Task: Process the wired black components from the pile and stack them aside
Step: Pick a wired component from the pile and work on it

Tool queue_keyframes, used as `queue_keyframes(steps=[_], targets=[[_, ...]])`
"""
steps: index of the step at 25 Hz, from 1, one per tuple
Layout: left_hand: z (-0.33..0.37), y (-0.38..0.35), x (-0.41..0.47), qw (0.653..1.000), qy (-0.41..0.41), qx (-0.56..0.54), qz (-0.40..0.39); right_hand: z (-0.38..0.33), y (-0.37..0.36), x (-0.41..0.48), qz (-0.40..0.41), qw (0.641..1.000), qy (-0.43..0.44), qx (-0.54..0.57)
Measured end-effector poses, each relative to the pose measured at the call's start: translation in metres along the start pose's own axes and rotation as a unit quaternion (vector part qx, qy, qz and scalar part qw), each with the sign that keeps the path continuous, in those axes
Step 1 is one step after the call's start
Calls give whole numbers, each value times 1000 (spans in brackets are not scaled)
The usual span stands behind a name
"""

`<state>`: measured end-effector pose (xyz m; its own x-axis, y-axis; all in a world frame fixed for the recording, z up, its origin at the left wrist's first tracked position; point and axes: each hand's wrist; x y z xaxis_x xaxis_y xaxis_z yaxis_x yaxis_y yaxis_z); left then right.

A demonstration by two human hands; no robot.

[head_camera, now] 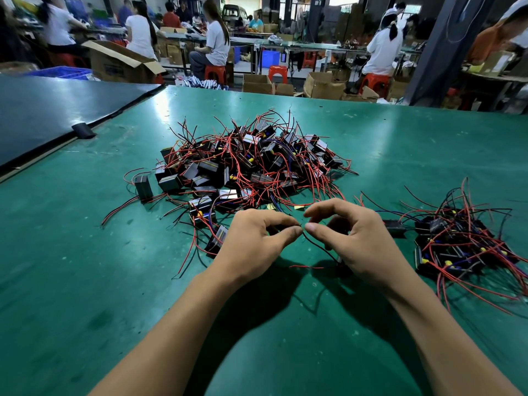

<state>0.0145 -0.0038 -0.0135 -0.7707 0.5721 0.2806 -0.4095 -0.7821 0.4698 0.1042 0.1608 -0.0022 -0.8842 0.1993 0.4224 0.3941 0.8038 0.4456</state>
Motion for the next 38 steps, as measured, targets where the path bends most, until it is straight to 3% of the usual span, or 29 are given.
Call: queue_keyframes(steps=[5,22,30,33,38], targets=[[1,6,2,994,62,-64,-68,5,-1,1,-15,995,98,-23],[-4,15,2,991,48,-30,-119,13,0,1,-25,994,97,-32],[-5,11,2,995,32,-17,-98,8,-3,-1,-27,995,49,-82],[-6,5,1,997,-39,40,-55,7,-7,-1,-36,996,1,-86],[-4,-1,-2,972,-139,188,5,8,-9,3,-51,991,-103,-71]])
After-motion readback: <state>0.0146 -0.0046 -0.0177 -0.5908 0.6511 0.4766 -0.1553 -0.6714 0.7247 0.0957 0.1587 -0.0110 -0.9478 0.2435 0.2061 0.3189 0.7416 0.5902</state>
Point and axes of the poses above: each hand's wrist, its own x-axis towards the middle knuckle, its own y-axis out of the back of the hand, z = x × y, and after that the axes turned 6 degrees about y, right-handed
